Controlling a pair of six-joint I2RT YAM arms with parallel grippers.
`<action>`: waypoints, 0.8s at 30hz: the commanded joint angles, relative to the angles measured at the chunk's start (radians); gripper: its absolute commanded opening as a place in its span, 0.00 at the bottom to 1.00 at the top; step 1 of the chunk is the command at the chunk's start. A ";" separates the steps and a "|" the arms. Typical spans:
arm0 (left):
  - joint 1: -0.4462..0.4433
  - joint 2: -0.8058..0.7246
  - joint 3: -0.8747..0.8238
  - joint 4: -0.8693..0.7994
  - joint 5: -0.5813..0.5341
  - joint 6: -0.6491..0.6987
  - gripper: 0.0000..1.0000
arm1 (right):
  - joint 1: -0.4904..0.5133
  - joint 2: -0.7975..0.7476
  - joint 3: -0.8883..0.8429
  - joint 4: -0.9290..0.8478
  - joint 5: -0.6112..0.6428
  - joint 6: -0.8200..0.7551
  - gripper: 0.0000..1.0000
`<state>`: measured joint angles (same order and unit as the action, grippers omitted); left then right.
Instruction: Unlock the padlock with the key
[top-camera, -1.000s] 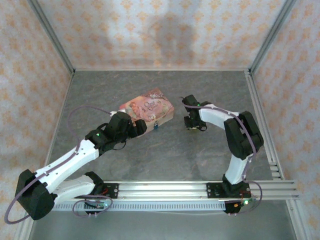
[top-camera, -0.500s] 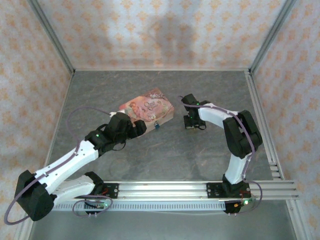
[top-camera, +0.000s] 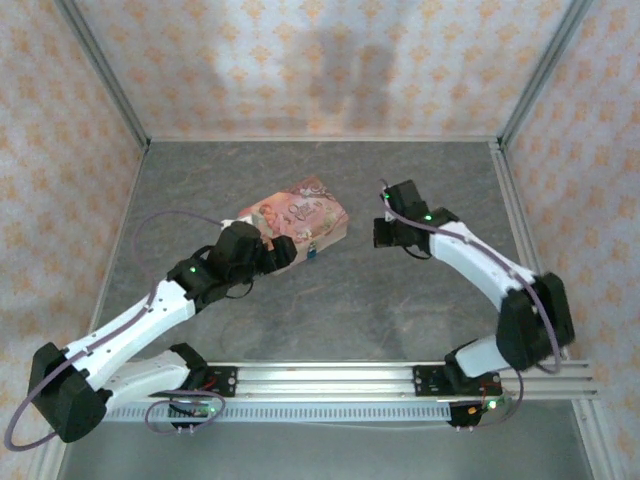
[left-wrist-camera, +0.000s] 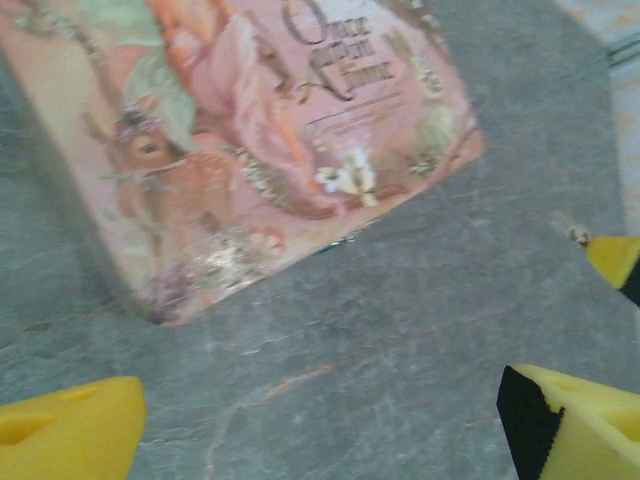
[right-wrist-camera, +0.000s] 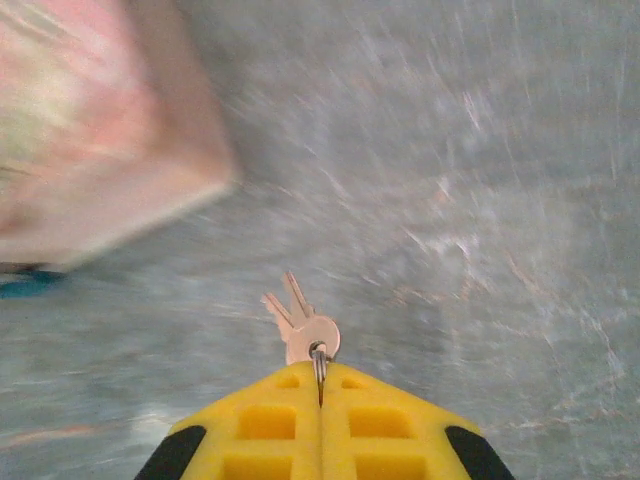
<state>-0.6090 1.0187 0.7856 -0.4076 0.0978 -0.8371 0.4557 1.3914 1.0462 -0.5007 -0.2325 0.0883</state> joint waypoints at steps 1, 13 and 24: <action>-0.009 -0.005 0.062 0.037 0.047 0.010 0.94 | 0.006 -0.134 -0.018 0.071 -0.173 -0.004 0.00; -0.008 0.026 0.153 0.308 0.313 0.024 0.91 | 0.006 -0.295 0.063 0.200 -0.711 0.093 0.00; -0.011 0.062 0.168 0.490 0.408 -0.052 0.69 | 0.006 -0.368 0.001 0.254 -0.716 0.110 0.00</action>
<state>-0.6090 1.0653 0.9215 -0.0067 0.4530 -0.8673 0.4557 1.0359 1.0672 -0.3023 -0.9157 0.1837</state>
